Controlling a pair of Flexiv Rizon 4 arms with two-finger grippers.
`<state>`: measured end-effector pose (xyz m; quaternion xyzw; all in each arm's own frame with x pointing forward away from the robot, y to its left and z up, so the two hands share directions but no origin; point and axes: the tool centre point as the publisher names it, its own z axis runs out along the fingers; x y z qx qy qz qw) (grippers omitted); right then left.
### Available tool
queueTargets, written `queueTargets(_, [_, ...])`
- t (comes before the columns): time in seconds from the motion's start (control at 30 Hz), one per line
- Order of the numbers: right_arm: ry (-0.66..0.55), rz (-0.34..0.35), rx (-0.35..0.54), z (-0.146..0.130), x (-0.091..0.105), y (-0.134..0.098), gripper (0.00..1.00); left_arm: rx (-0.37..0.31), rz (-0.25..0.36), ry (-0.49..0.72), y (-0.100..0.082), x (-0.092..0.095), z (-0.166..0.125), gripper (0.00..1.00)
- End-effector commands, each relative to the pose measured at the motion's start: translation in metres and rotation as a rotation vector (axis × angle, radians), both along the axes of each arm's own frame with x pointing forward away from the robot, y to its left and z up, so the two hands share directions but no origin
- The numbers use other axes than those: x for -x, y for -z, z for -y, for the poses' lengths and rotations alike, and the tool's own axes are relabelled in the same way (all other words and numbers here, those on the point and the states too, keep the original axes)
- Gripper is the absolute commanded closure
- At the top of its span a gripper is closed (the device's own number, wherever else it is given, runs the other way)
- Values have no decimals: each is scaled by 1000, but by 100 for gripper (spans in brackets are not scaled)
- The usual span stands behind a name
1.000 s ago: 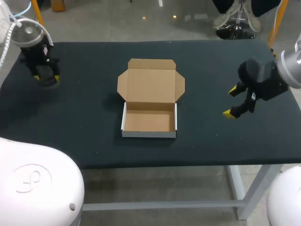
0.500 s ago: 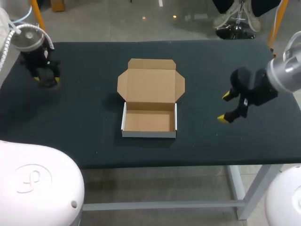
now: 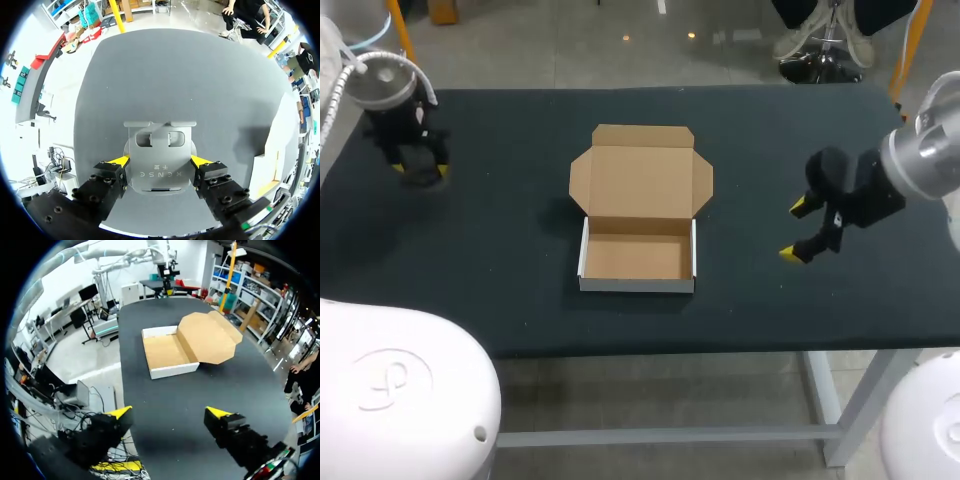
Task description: Assemble the packaging by folding the flat box into shape, placing the metal phone stand inside, and closing the box properly
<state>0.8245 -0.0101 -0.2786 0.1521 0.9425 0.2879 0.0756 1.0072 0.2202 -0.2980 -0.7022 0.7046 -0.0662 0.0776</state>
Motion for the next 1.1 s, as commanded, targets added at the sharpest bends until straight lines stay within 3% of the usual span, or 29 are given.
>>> queueTargets(0.03, [-5,-4,-4,2,0,-2,0,-12,-14,-7,-10,7,2,100])
queueTargets(0.47, [-5,-4,-4,2,0,-2,0,10,-52,62,-31,42,18,100])
queueTargets(1.1, [-5,-4,-4,2,0,-2,0,22,-53,214,-30,102,93,100])
